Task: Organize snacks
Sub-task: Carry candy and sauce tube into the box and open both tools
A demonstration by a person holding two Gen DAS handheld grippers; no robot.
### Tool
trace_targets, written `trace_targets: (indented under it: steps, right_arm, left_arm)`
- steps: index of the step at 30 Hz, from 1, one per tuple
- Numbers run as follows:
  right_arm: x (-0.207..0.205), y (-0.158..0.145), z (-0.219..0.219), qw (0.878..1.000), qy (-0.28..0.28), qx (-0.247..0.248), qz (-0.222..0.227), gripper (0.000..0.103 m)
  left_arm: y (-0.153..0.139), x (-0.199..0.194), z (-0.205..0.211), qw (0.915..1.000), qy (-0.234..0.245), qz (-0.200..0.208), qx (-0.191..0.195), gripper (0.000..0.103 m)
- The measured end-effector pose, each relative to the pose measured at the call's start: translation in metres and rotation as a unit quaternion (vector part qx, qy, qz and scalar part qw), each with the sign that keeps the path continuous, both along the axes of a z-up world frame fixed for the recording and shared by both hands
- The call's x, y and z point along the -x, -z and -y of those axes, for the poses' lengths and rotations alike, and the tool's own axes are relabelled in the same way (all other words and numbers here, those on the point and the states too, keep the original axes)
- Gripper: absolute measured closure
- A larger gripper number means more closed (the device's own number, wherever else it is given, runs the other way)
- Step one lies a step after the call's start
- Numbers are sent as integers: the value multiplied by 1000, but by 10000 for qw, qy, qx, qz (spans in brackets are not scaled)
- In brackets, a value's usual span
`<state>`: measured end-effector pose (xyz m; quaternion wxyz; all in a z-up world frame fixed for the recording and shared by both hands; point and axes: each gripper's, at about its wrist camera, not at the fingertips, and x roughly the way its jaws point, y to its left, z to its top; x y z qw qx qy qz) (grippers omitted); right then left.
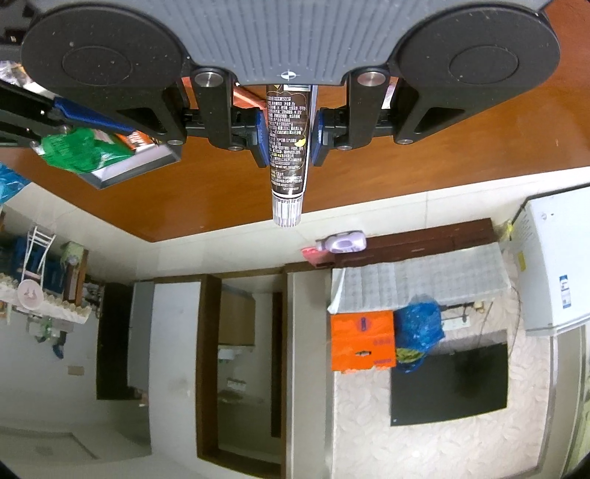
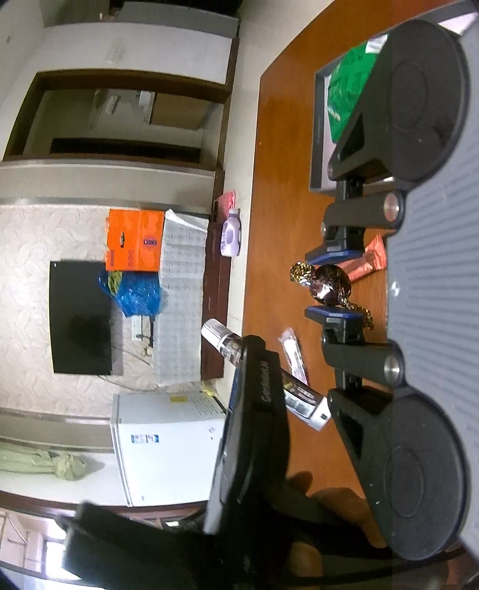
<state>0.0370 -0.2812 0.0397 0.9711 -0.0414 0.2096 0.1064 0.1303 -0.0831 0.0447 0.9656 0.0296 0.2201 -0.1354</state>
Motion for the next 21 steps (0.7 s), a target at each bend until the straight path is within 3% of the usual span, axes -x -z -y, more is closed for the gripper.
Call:
trace_targets:
  steps: [8, 15, 21]
  right_arm:
    - [4, -17, 46, 9982, 574, -196, 2, 78]
    - [-10, -19, 111, 9925, 979, -669, -284, 78]
    - [-20, -22, 159, 9865, 1213, -1047, -327, 78]
  left_arm:
    - [-2, 9, 23, 9994, 318, -76, 85, 78]
    - [11, 12, 41, 9957, 695, -474, 399, 78]
    - [21, 15, 64, 9923, 1034, -602, 332, 78]
